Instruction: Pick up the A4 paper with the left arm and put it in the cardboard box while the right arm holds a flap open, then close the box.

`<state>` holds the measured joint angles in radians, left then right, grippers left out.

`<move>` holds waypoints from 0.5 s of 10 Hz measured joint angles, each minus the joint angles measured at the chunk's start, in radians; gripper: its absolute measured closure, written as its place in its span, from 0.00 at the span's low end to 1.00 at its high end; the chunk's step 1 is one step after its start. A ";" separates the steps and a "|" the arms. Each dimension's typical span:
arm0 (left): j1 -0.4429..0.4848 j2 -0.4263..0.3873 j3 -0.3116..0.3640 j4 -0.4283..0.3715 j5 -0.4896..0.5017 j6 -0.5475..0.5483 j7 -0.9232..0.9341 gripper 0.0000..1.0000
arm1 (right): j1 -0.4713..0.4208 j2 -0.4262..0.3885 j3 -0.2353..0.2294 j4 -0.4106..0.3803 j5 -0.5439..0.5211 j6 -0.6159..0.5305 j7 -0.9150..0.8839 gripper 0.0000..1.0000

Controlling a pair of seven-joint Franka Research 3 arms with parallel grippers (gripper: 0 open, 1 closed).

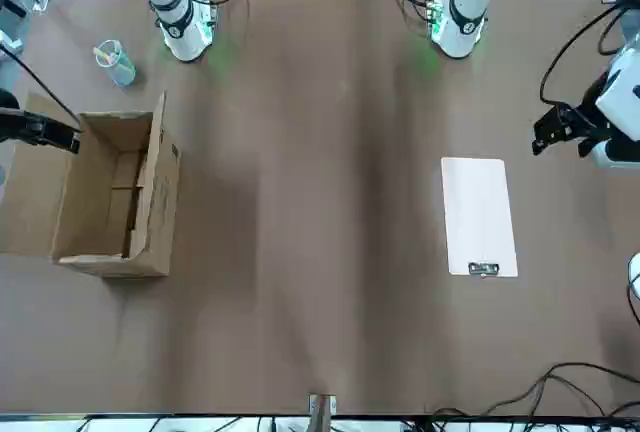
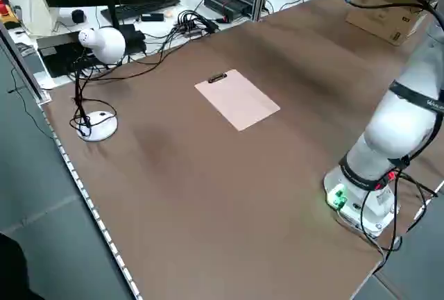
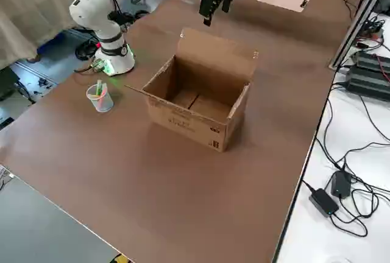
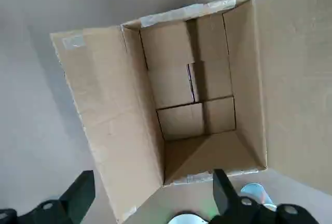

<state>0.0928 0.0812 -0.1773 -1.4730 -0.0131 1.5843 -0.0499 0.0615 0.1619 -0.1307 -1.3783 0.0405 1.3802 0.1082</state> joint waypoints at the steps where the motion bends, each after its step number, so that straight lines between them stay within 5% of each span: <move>1: 0.002 0.000 0.000 0.000 0.000 0.000 0.000 0.00 | 0.000 0.000 0.000 0.000 0.000 0.000 0.000 0.00; 5: 0.020 0.014 0.001 -0.006 0.000 -0.001 -0.009 0.00 | 0.000 0.000 -0.001 0.000 0.000 0.000 0.018 0.00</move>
<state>0.1132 0.0953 -0.1766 -1.4790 -0.0132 1.5832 -0.0585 0.0613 0.1620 -0.1316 -1.3784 0.0405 1.3801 0.1264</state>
